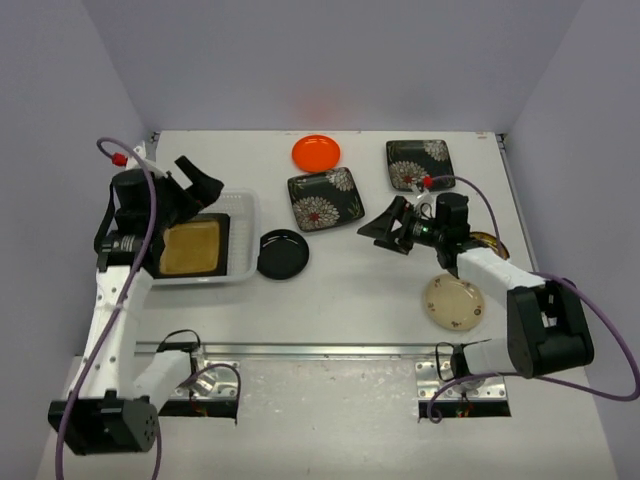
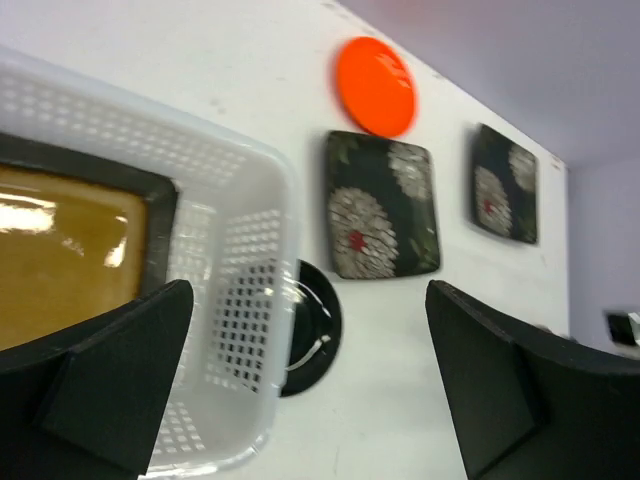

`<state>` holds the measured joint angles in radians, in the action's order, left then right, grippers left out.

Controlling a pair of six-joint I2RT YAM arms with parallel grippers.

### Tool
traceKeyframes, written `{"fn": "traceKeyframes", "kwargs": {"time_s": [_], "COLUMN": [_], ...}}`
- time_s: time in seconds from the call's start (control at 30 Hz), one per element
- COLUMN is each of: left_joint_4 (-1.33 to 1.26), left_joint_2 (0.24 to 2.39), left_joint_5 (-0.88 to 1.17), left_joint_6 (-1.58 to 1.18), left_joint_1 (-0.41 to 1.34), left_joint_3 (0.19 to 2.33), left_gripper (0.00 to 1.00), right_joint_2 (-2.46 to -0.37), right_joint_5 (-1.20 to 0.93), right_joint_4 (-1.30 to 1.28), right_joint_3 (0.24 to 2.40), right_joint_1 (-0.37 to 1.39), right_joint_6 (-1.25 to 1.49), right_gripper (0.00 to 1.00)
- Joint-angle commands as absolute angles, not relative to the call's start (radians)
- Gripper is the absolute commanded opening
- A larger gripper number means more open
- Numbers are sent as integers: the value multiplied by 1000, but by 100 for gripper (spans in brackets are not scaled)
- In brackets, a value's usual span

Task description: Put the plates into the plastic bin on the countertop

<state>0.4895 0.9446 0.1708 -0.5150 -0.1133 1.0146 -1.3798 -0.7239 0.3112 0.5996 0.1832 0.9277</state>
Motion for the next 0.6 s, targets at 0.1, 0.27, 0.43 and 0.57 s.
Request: {"fn": "traceKeyframes", "kwargs": {"time_s": [0.1,0.27,0.43,0.57], "left_joint_4": [402,380,380,379], "left_joint_2": [656,525,465,454], "left_joint_5": [243,242,223,220], "left_joint_6": [-420,-406,-415,-414], "left_joint_1": [-81,-81,-80,-75], "left_joint_3": [776,692,678,678], "left_gripper": [100,100,100,100], "right_joint_2": [-1539,-1660,-1771,-1841], "right_joint_5": [-366,-154,-12,96], "right_joint_4": [656,699,679,669], "right_joint_3": [463,456,477,492], "right_joint_1": [306,406,468,497], "right_joint_6": [1172,1313,1467,1555], "right_gripper": [99,99,99,98]}}
